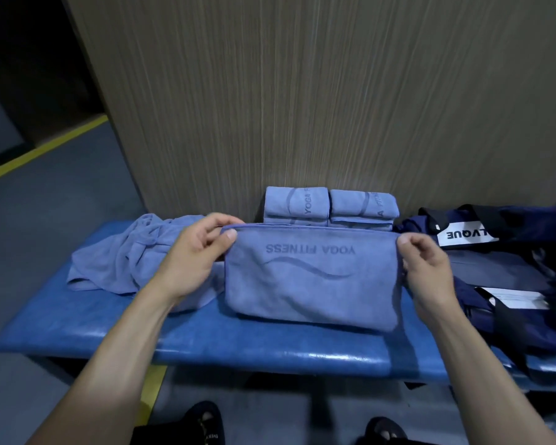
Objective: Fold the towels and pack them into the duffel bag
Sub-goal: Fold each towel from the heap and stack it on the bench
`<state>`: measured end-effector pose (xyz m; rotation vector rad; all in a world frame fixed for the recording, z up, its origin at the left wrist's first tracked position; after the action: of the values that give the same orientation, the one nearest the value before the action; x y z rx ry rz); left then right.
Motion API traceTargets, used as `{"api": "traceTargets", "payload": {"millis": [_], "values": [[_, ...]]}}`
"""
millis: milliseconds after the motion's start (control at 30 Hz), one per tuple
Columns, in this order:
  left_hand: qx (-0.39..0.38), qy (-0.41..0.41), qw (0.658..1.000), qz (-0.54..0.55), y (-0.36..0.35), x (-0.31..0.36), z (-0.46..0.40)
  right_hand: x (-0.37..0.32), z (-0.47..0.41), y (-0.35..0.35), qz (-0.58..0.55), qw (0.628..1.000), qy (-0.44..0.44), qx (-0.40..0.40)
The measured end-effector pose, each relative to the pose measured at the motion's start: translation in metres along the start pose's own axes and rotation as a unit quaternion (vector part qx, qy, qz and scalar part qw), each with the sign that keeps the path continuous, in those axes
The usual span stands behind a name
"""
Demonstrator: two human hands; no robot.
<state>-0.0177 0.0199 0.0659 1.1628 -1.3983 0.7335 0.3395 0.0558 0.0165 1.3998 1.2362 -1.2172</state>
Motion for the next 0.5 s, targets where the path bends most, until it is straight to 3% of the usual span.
{"api": "traceTargets", "payload": {"millis": [267, 500], "values": [[0.045, -0.111, 0.99, -0.075, 0.011, 0.089, 0.021, -0.12, 0.039, 0.007, 0.007, 0.986, 0.165, -0.013], [0.049, -0.09, 0.982, -0.157, 0.026, 0.124, 0.004, -0.164, 0.03, 0.01, 0.034, 0.983, 0.178, -0.031]]}}
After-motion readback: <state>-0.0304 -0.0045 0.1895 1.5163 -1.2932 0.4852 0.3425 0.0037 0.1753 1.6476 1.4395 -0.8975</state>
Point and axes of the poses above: each hand's wrist, its own z-axis away from the middle knuckle, its own y-axis out of the back of the hand, x = y × z, the point moved 1 cm from there along -z, towards the middle knuckle, and after that the axes turned 14 degrees about -x, right-handed, at the moved point
